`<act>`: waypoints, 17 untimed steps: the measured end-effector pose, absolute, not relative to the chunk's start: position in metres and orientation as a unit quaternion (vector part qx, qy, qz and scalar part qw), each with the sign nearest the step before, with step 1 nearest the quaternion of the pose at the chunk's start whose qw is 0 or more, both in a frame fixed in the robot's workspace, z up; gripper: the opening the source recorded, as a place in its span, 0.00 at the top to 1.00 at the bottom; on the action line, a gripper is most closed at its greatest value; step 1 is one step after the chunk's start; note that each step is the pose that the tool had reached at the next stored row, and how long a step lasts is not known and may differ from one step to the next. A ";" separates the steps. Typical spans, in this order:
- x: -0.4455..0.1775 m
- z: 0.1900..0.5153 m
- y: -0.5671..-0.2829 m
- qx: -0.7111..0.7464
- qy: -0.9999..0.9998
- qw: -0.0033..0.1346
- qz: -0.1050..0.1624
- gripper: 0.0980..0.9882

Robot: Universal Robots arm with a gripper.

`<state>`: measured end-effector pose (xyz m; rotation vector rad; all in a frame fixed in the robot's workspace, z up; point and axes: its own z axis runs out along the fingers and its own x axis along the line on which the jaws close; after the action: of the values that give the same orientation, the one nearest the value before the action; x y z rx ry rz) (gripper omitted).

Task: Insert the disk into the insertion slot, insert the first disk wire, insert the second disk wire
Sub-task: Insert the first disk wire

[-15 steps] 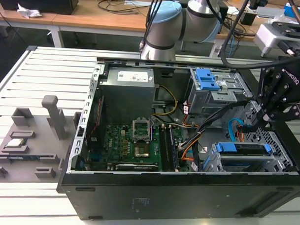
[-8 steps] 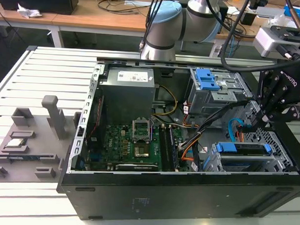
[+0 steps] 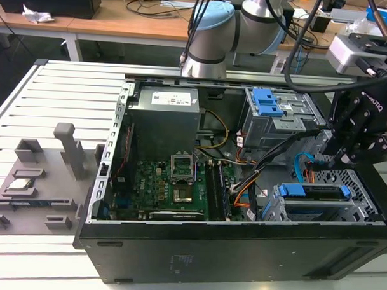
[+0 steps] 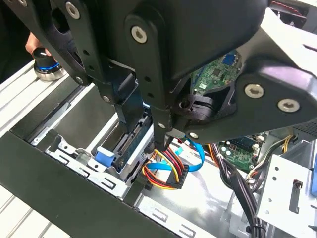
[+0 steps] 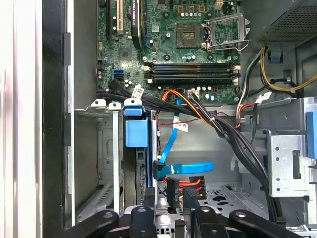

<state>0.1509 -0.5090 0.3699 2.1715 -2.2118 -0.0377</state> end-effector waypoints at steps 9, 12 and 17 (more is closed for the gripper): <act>0.151 0.359 -0.504 0.700 -0.713 0.021 -0.012 0.70; 0.151 0.353 -0.504 0.700 -0.713 0.021 -0.012 0.70; 0.151 0.352 -0.504 0.700 -0.713 0.022 -0.011 0.72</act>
<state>0.1509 -0.5039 0.3523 2.1701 -2.2105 -0.0349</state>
